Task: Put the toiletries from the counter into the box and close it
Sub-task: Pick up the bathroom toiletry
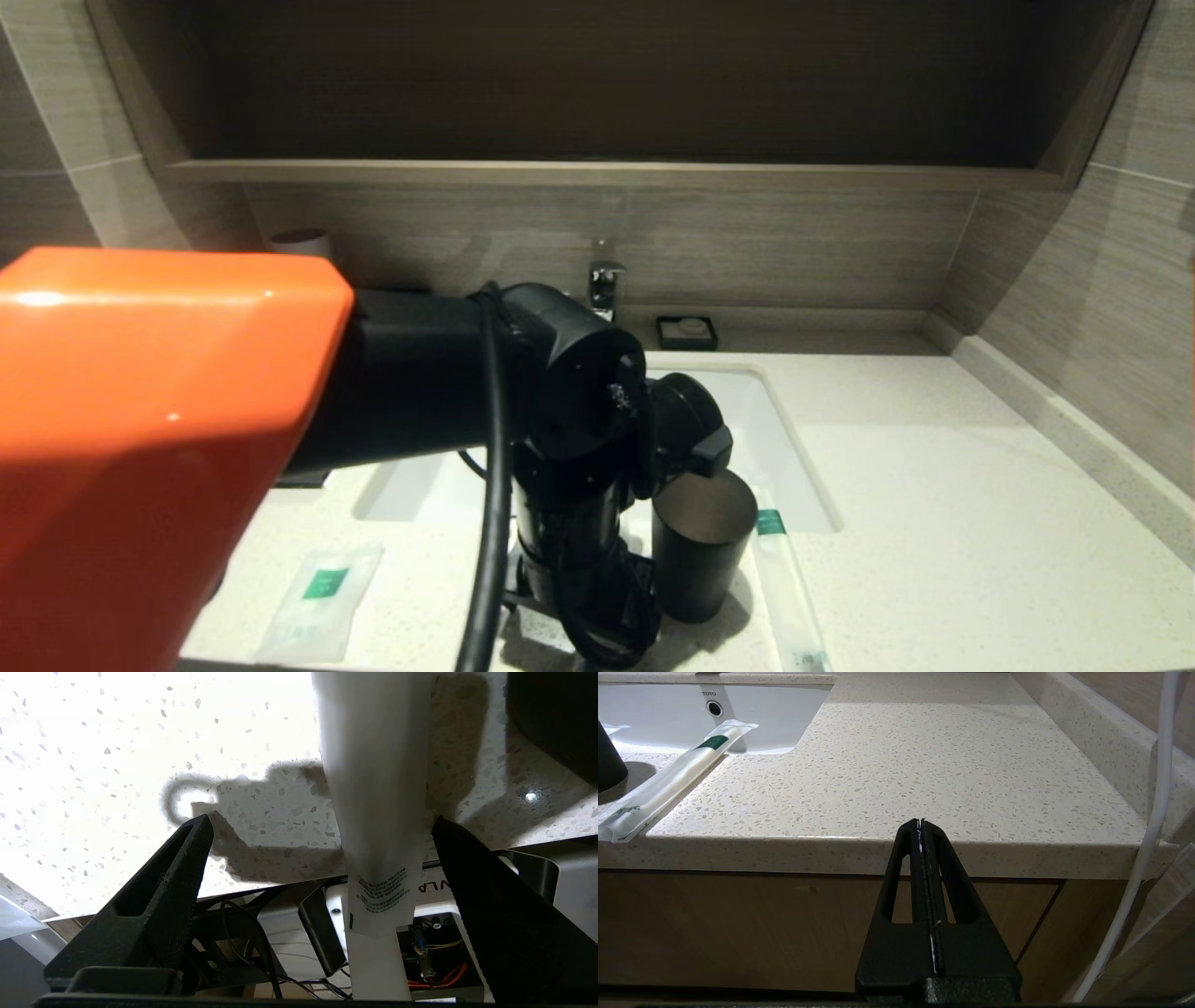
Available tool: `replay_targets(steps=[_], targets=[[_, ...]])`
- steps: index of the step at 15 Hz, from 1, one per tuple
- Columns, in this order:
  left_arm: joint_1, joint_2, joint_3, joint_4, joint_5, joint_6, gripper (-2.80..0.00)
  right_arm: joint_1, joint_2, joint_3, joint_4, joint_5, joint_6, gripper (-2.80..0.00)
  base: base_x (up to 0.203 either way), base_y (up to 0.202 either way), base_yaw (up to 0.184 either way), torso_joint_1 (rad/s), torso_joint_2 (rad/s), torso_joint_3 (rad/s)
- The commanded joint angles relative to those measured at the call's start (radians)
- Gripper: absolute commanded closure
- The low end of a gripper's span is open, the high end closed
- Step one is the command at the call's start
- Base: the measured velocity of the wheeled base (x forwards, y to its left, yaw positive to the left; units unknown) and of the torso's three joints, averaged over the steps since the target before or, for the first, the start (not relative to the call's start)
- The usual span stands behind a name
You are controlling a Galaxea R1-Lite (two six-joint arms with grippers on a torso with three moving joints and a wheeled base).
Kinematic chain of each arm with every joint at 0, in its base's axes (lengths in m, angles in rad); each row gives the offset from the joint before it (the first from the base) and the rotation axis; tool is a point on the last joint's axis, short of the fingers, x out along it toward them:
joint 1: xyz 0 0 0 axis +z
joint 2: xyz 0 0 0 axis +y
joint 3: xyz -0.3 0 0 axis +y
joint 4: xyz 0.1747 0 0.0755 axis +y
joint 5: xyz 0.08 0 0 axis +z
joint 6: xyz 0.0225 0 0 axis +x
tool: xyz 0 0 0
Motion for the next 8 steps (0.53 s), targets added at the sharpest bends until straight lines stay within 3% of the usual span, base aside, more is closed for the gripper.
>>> replay_targets(steps=[1, 8], targets=[[0.001, 0.001, 0.0, 0.006, 0.001, -0.003, -2.8, 0.0, 0.0, 0.0, 0.0, 0.0, -0.001, 0.0, 0.0, 0.0, 0.0, 0.0, 0.0, 0.0], [0.001, -0.001, -0.001, 0.006, 0.001, -0.004, -2.8, 0.0, 0.0, 0.0, 0.0, 0.0, -0.001, 0.0, 0.0, 0.0, 0.0, 0.0, 0.0, 0.0]])
